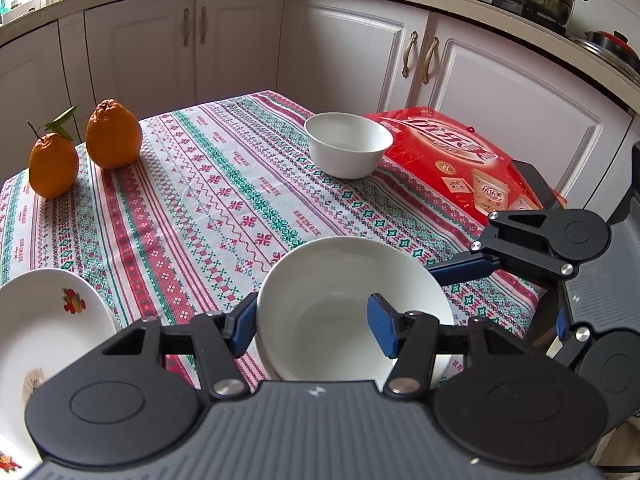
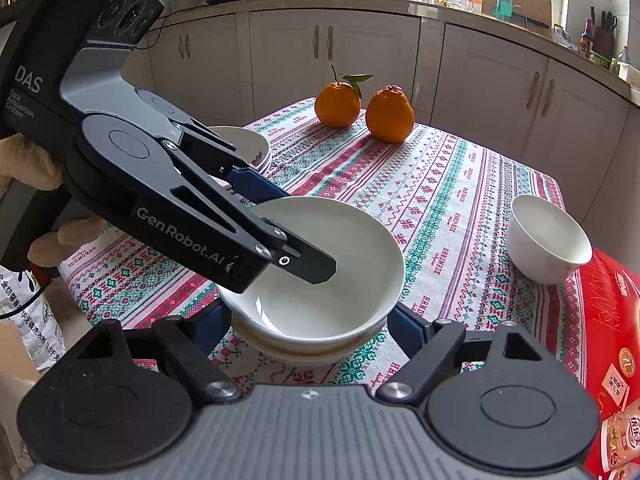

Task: Organize plates and bowls
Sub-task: 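Lower the white bowl with the left tool into the other white bowl, then open the left tool and lift it away from the nested bowls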

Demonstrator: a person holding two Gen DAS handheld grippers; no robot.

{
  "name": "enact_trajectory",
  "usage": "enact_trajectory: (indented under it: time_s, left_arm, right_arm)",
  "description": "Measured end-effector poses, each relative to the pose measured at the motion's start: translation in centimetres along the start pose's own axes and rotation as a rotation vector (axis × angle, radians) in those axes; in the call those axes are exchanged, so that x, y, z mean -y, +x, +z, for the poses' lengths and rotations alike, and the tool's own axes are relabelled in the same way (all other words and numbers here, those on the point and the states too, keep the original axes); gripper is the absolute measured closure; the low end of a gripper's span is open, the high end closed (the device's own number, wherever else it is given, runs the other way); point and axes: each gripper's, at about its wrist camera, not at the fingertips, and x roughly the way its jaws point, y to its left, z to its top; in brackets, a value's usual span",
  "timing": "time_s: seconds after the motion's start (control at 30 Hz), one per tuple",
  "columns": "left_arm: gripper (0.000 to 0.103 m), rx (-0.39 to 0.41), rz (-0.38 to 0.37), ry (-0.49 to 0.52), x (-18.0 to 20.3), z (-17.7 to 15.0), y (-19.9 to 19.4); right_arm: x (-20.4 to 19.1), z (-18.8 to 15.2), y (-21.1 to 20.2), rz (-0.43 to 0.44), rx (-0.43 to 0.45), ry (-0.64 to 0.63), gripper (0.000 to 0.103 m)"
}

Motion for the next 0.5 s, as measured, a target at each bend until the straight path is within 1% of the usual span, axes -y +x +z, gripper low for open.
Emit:
enact_trajectory:
  time_s: [0.07,0.1,0.13,0.23,0.33,0.4,0.5]
  left_arm:
    - [0.042,0.003,-0.001,0.001,0.0,-0.1,0.0]
    - [0.038,0.004,0.000,-0.001,-0.1,-0.1,0.0]
    - [0.036,0.005,0.004,-0.003,-0.1,-0.1,0.0]
    - [0.034,0.011,-0.003,-0.001,-0.1,-0.1,-0.2]
    - [0.031,0.018,0.006,0.008,0.0,0.0,-0.5]
    - [0.023,0.024,0.008,0.013,0.0,0.2,-0.7]
    - [0.021,0.036,0.017,0.028,0.2,0.5,-1.2]
  right_arm:
    - [0.0,0.0,0.1,0.000,-0.001,0.001,0.015]
    - [0.0,0.0,0.1,0.000,-0.002,0.001,0.015]
    - [0.1,0.0,0.1,0.000,-0.001,0.000,0.014]
    - [0.2,0.1,-0.2,0.010,0.008,0.007,0.014]
    - [0.3,-0.1,-0.6,-0.001,0.025,0.008,0.003]
    - [0.4,-0.2,-1.1,-0.003,0.038,0.008,0.002]
    - [0.7,-0.3,-1.7,-0.002,0.049,0.020,0.000]
